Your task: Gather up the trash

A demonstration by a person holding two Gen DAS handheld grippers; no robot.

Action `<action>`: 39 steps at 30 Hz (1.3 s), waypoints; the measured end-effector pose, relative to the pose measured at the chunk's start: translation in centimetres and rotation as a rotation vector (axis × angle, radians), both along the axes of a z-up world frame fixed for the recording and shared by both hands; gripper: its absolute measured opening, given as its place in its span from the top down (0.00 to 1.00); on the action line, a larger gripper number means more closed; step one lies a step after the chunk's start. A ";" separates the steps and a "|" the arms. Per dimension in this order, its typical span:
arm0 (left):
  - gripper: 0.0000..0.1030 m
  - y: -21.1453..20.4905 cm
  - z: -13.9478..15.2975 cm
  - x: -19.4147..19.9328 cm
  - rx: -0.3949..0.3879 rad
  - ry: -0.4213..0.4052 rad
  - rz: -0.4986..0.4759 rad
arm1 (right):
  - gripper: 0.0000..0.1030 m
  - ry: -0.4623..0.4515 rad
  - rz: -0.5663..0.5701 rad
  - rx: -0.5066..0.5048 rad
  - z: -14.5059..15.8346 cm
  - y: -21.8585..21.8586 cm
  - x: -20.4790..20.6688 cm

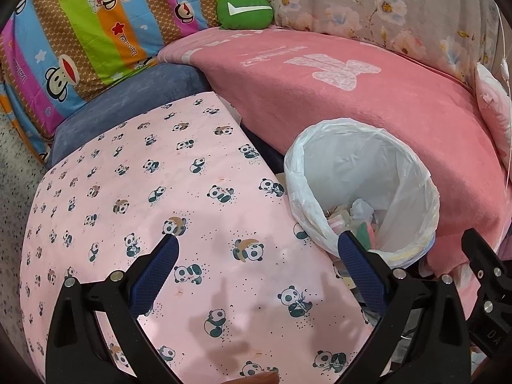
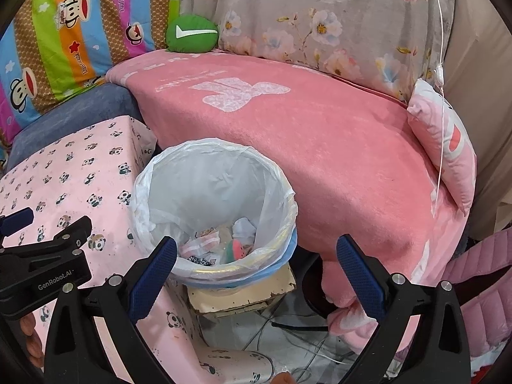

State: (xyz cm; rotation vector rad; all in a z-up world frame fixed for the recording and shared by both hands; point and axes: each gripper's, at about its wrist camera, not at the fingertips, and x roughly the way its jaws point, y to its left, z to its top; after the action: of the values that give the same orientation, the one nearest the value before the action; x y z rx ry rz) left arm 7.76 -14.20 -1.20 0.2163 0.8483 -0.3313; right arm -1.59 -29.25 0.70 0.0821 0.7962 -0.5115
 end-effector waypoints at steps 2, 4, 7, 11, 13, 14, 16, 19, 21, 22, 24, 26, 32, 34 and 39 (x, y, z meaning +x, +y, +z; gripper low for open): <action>0.08 0.0 0.1 0.0 0.002 -0.002 0.004 | 0.07 0.001 0.002 -0.002 0.0 0.0 0.0; 0.08 0.0 0.1 -0.1 0.005 -0.006 0.004 | 0.07 0.003 0.002 -0.003 0.0 0.1 -0.1; 0.08 -0.1 0.2 -0.3 0.006 -0.009 -0.001 | 0.07 0.007 0.002 -0.002 -0.1 0.1 -0.2; 0.08 -0.2 0.3 -0.4 0.001 -0.009 -0.010 | 0.07 0.018 0.004 -0.003 -0.4 0.1 -0.3; 0.08 -0.2 0.3 -0.5 -0.001 -0.008 -0.014 | 0.07 0.019 0.006 -0.001 -0.5 0.2 -0.4; 0.08 -0.3 0.3 -0.6 0.000 -0.011 -0.013 | 0.07 0.021 0.008 -0.001 -0.6 0.3 -0.4; 0.08 -0.2 0.4 -0.7 0.000 -0.013 -0.006 | 0.07 0.023 0.010 0.000 -0.7 0.3 -0.4; 0.08 -0.2 0.3 -0.7 -0.008 0.000 -0.008 | 0.07 0.025 0.011 0.002 -0.9 0.4 -0.5; 0.08 -0.1 0.3 -0.7 -0.008 0.002 -0.004 | 0.07 0.028 0.010 0.003 -0.9 0.5 -0.7; 0.08 -0.1 0.2 -0.8 -0.008 0.002 -0.002 | 0.07 0.028 0.009 0.004 -1.0 0.5 -0.7; 0.08 -0.1 0.2 -0.9 -0.009 0.005 -0.002 | 0.07 0.028 0.010 0.005 -1.0 0.5 -0.7; 0.08 -0.1 0.3 -1.0 -0.007 -0.002 -0.001 | 0.07 0.030 0.010 0.007 -1.1 0.5 -0.8; 0.08 -0.3 0.3 -1.4 0.002 -0.019 -0.006 | 0.07 0.032 0.012 0.013 -1.4 0.6 -1.0; 0.08 -0.4 0.3 -1.5 0.005 -0.023 -0.009 | 0.07 0.032 0.012 0.011 -1.4 0.6 -1.0; 0.08 -0.5 0.2 -1.6 0.009 -0.027 -0.016 | 0.07 0.033 0.011 0.015 -1.4 0.5 -1.0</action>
State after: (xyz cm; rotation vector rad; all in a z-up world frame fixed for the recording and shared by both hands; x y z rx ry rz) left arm 6.16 -14.69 -0.98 0.2354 0.8213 -0.3394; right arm -2.59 -28.71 -0.67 0.0829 0.8327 -0.4973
